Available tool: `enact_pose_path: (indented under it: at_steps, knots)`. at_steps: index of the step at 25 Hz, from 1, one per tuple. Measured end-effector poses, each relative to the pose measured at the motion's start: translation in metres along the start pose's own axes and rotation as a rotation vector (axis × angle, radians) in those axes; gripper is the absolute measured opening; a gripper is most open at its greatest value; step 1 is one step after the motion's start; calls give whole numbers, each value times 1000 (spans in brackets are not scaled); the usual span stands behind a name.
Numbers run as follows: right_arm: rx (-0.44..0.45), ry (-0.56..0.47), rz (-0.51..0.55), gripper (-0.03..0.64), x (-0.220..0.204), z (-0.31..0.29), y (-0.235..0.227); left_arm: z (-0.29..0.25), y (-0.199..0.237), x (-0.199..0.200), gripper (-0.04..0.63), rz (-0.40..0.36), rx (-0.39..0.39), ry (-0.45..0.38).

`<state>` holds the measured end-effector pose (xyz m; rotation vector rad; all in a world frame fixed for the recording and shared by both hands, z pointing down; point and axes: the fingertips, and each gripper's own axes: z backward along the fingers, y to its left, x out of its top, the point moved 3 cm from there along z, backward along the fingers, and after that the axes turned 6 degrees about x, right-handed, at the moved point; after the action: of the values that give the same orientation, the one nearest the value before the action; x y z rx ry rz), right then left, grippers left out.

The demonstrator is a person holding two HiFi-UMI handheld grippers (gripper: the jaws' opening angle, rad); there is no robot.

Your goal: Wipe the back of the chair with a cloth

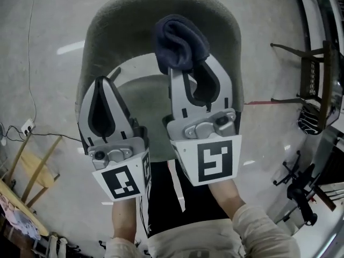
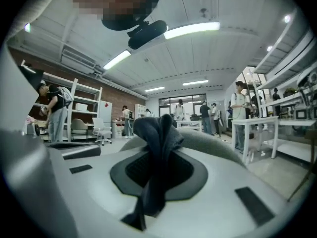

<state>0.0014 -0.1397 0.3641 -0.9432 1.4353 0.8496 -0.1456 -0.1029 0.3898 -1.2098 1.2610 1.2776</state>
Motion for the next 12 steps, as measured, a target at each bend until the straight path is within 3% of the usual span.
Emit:
enact_pose_path:
  at_steps: [6,12]
  knots:
    - [223,19,-59,58,-19,-25,72,18,34,-4,14,-6,101,5]
    - [368,74,-62,58,-46,-40,119,37,66,-14,15,-7,211,11]
